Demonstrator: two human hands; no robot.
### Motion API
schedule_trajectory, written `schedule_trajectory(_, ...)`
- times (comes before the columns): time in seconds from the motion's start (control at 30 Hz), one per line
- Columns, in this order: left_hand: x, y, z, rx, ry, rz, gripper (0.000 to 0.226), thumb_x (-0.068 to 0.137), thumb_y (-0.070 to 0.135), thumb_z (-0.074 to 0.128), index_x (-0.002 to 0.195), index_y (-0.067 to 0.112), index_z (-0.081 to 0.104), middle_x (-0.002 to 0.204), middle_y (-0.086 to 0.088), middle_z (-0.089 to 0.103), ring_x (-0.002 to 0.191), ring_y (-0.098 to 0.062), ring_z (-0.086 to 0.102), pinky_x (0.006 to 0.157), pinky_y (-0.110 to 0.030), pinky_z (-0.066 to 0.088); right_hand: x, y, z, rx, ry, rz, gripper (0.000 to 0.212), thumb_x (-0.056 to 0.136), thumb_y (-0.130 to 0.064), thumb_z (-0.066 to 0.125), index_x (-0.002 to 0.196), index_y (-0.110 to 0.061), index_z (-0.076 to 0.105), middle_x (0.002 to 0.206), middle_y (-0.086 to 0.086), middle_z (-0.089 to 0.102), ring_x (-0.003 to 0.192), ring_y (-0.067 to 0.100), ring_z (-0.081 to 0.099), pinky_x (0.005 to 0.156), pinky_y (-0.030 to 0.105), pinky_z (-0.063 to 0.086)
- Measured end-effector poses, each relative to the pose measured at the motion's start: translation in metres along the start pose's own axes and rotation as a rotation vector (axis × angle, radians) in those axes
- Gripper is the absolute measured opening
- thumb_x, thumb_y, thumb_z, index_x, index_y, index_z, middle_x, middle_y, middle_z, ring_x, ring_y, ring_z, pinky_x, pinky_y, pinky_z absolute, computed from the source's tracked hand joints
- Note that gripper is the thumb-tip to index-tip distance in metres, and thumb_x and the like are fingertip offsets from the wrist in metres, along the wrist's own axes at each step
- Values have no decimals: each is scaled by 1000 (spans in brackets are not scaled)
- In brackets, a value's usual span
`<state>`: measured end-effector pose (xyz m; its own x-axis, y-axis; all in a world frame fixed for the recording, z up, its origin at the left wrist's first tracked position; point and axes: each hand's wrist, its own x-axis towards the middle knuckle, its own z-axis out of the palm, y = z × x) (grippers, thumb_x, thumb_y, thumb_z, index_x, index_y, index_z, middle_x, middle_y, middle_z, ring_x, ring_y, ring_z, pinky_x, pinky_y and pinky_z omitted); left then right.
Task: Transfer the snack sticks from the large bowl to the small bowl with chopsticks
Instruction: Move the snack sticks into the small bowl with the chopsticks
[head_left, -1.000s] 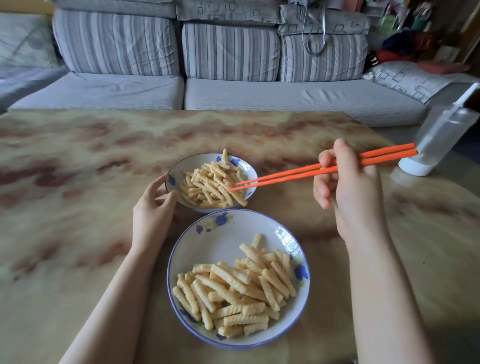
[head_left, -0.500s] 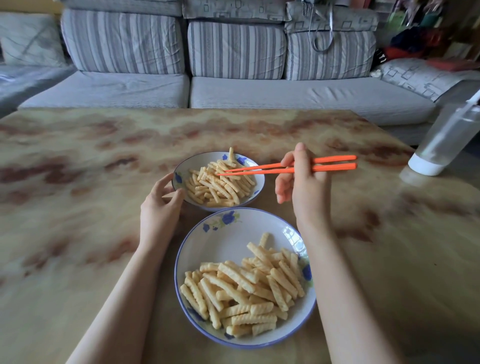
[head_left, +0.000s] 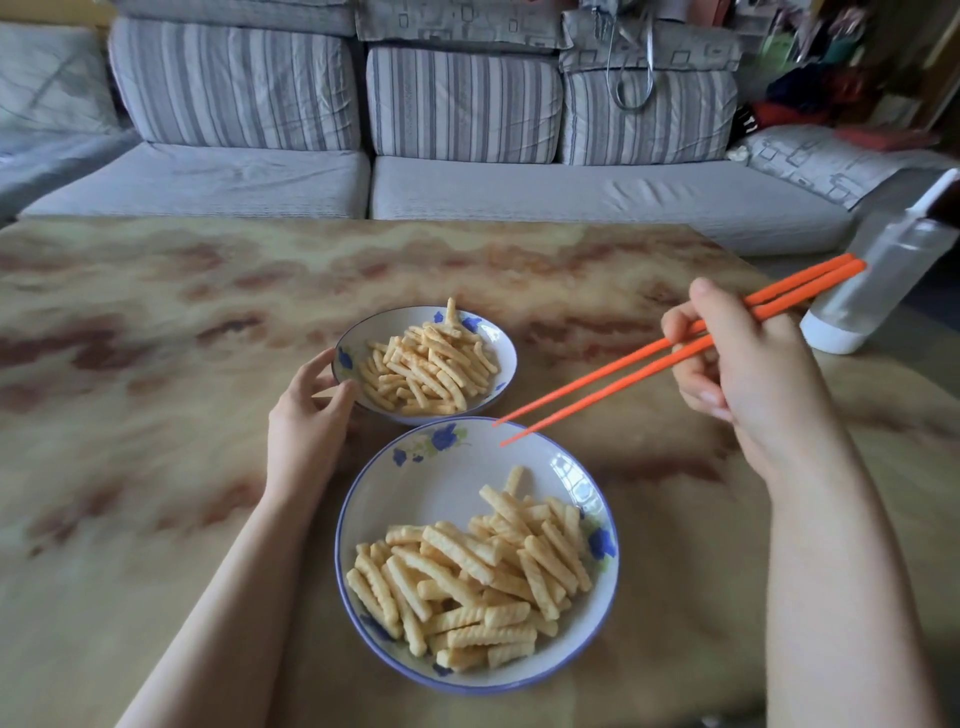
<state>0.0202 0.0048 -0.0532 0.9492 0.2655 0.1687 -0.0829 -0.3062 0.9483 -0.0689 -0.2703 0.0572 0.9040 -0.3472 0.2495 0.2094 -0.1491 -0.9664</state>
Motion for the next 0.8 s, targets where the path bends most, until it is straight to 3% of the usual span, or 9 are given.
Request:
schedule_trajectory(0.13, 1, -2, -1, 10, -7, 9, 41, 90, 17, 57, 129, 27, 58, 108, -1, 68, 65, -12, 64, 56, -9, 44, -3, -3, -5, -106, -58, 26, 42, 102, -24, 38, 65, -6, 49, 30, -2, 24, 27, 10, 16, 34, 14, 16)
schedule_trajectory(0.27, 1, -2, 0, 19, -5, 8, 42, 90, 15, 57, 131, 24, 57, 108, -3, 66, 64, -10, 62, 50, -3, 42, -4, 0, -2, -144, -123, 79, 42, 102, -25, 38, 67, -4, 50, 30, -2, 24, 28, 10, 16, 34, 15, 17)
schedule_trajectory(0.53, 2, -4, 0, 17, -10, 1, 42, 90, 16, 57, 131, 26, 57, 108, -2, 68, 66, -16, 65, 51, -5, 43, -3, 7, 8, -110, -134, 89, 42, 102, -28, 38, 68, -6, 49, 32, 1, 30, 29, 13, 20, 34, 16, 17)
schedule_trajectory(0.7, 3, -5, 0, 8, -6, -6, 42, 90, 17, 57, 130, 27, 58, 106, 0, 68, 71, -20, 67, 59, -12, 48, -2, 12, 14, -82, -98, 91, 42, 102, -30, 39, 67, -8, 47, 34, 2, 33, 30, 15, 22, 35, 17, 18)
schedule_trajectory(0.8, 3, -5, 0, -8, -7, -15, 40, 89, 18, 58, 128, 29, 58, 108, 0, 68, 74, -24, 68, 74, -29, 52, -1, 13, 19, -24, -33, 70, 43, 102, -29, 39, 64, -10, 47, 37, 4, 35, 30, 16, 23, 35, 17, 19)
